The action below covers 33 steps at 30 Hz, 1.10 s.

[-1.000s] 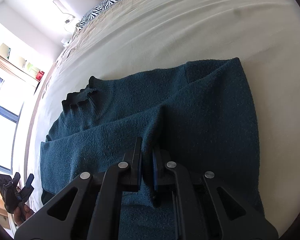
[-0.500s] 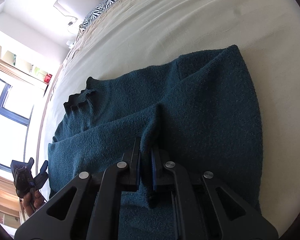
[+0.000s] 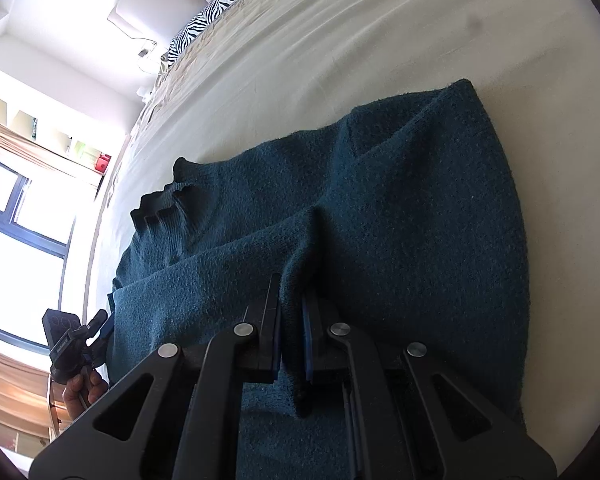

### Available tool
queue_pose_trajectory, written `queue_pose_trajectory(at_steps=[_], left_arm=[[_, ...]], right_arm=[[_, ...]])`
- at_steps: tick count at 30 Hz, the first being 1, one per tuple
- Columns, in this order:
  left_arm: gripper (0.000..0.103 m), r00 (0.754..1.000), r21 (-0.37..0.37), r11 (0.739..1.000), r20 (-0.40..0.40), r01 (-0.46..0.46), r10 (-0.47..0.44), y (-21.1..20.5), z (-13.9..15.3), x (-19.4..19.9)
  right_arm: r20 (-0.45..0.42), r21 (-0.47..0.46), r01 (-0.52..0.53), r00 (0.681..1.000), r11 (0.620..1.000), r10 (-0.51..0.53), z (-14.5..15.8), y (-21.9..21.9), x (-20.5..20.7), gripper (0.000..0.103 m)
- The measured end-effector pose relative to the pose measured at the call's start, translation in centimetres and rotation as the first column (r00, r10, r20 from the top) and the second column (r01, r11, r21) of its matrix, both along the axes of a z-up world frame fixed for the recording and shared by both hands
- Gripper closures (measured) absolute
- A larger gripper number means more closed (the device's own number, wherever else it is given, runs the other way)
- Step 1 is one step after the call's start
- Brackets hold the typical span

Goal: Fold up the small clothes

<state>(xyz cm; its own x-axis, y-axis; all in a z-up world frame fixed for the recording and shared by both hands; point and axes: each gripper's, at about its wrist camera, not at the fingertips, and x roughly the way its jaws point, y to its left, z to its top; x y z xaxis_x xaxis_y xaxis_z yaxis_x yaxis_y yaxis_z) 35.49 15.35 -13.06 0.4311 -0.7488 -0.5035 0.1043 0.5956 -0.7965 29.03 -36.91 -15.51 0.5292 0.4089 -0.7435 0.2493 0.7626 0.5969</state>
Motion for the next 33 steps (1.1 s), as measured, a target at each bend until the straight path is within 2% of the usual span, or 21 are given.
queue_pose_trajectory(at_steps=[4,7,12,14,20,25,27,29,30,32,33], left_arm=[[0.074,0.999,0.003,0.999,0.019,0.040,-0.040,-0.1,0.2,-3.1],[0.074,1.000,-0.037,0.999,0.015,0.021,-0.020,0.4,-0.1,-5.0],[0.074,1.000,-0.030,1.000,0.021,-0.008,0.009,0.6,0.3,-6.3],[0.068,1.000,-0.043,0.999,0.024,-0.016,0.017,0.7,0.5,-6.0],[0.069,1.000,0.012,1.000,0.013,-0.004,0.004,-0.5,0.2,-4.2],[0.067,0.999,0.057,0.998,0.042,0.011,-0.014,-0.6,1.1,-7.3],[0.066,0.998,0.086,0.996,0.055,0.013,-0.018,-0.6,1.6,-9.3],[0.057,0.998,0.107,0.994,0.066,0.012,-0.019,-0.7,2.1,-11.6],[0.055,0.997,0.123,0.992,0.073,0.023,-0.033,-1.0,2.4,-12.8],[0.043,0.994,0.178,0.983,0.091,0.047,-0.064,-1.9,3.4,-15.4],[0.039,0.992,0.194,0.980,0.106,0.052,-0.074,-2.2,3.9,-16.8]], right_arm=[[-0.006,0.017,0.010,1.000,1.000,-0.009,0.0,-0.5,-0.1,0.098],[-0.013,0.005,0.013,1.000,1.000,-0.012,0.2,-0.5,-0.1,0.098],[-0.021,-0.012,0.029,0.999,1.000,-0.029,0.6,-0.1,-0.2,0.098],[-0.022,-0.021,0.031,0.999,0.999,-0.031,0.8,0.0,-0.2,0.098],[-0.023,0.004,0.039,0.999,0.999,-0.039,0.5,-0.2,-0.3,0.098],[-0.007,0.054,0.044,0.999,0.998,-0.043,0.0,-0.9,-0.8,0.098],[-0.003,0.100,0.051,0.999,0.994,-0.051,-0.1,-1.3,-1.3,0.094],[-0.002,0.151,0.071,0.997,0.986,-0.071,-0.1,-2.1,-2.2,0.094],[0.003,0.156,0.086,0.996,0.984,-0.088,0.1,-2.5,-2.9,0.092],[0.021,0.130,0.127,0.991,0.983,-0.130,1.2,-3.3,-4.6,0.088],[0.034,0.126,0.149,0.987,0.981,-0.155,1.8,-3.9,-5.8,0.076]])
